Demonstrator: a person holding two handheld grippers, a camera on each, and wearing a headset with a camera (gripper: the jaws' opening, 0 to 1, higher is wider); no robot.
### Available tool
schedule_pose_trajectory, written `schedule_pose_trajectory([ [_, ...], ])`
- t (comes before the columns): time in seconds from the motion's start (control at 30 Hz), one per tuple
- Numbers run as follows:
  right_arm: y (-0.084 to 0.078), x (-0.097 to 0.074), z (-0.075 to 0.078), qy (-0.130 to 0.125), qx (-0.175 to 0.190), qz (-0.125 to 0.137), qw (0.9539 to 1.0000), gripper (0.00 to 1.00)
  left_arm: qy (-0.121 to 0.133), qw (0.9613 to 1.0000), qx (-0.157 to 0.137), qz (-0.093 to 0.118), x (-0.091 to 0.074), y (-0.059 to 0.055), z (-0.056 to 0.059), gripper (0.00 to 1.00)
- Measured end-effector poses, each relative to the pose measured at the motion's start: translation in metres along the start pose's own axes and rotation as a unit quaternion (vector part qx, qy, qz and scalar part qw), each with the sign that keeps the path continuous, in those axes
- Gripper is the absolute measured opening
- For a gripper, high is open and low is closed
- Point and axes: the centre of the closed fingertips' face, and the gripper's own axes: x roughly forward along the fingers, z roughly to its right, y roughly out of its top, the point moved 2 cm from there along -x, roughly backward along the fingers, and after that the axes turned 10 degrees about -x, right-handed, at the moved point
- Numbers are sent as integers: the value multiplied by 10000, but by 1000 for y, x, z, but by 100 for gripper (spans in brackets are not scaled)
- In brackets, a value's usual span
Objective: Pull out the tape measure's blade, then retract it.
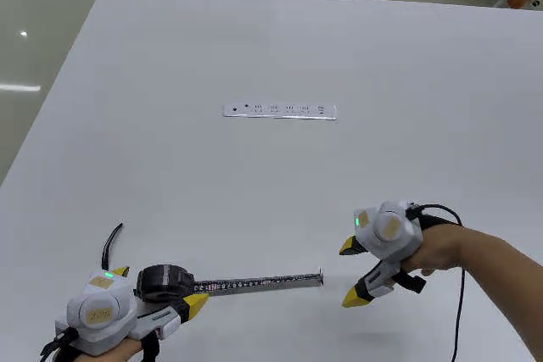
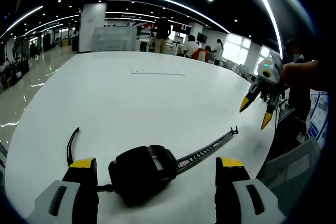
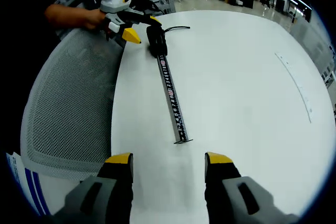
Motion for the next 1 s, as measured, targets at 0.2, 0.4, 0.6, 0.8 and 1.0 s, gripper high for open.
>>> schedule_pose_trajectory([
  [0.2,-1,16,19,133,84,-163,9997,41,-40,9998,132,-166,3,-8,0,90],
  [0.4,-6,35,28,320,-131,-545,9979,38,28,9999,-45,-151,3,-8,-6,90],
  [0.6,-10,44,27,490,-263,-660,9963,36,52,9997,-201,-132,3,-7,-9,90],
  [0.8,-11,46,28,567,-264,-696,9956,36,36,9996,-223,-194,5,-10,-8,90],
  [1.0,-8,53,26,657,-300,-661,9952,35,4,9994,-254,-239,6,-12,-7,90],
])
